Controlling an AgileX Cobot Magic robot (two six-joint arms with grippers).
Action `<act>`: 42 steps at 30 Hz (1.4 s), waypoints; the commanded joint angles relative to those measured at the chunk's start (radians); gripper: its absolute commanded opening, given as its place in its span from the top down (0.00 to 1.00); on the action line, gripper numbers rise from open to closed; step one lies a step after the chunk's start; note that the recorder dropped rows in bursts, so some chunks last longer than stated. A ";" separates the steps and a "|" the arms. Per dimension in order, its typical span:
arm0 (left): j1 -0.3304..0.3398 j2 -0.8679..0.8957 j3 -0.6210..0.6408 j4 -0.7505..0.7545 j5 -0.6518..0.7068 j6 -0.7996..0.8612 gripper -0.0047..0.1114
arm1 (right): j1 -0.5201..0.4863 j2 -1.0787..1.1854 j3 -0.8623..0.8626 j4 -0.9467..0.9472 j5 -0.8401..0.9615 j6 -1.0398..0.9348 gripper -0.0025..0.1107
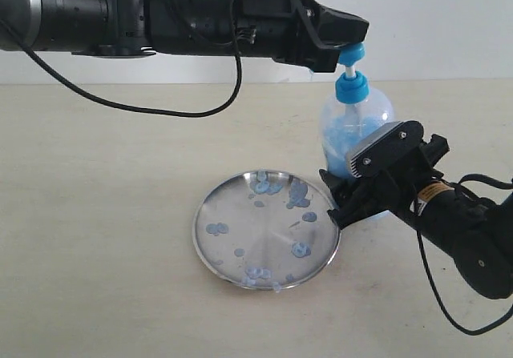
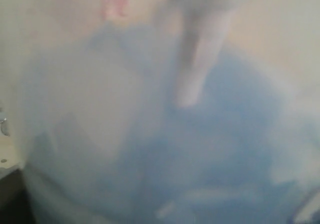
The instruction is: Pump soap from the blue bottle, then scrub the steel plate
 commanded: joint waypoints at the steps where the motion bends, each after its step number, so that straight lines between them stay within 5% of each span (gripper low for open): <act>1: -0.008 -0.033 0.018 0.035 -0.117 0.074 0.92 | 0.000 0.015 0.014 -0.038 0.126 -0.003 0.98; 11: -0.008 -0.181 0.065 0.035 -0.193 0.083 0.92 | 0.000 0.015 0.014 -0.016 0.113 0.141 0.98; 19: 0.018 -0.393 0.298 0.035 -0.215 0.083 0.92 | 0.000 0.015 0.014 -0.016 0.084 0.175 0.98; 25: 0.063 -0.613 0.487 0.035 -0.388 0.080 0.92 | 0.000 0.015 0.014 -0.016 0.084 0.182 0.97; 29: 0.107 -0.805 0.632 0.035 -0.483 0.017 0.92 | 0.000 0.015 0.014 -0.016 0.084 0.182 0.76; 34: 0.128 -1.138 0.862 0.035 -0.585 -0.133 0.92 | 0.000 0.015 0.004 -0.007 0.088 0.198 0.05; 42: 0.128 -1.569 1.103 0.035 -0.762 -0.216 0.92 | 0.000 -0.005 -0.010 0.000 0.129 0.200 0.06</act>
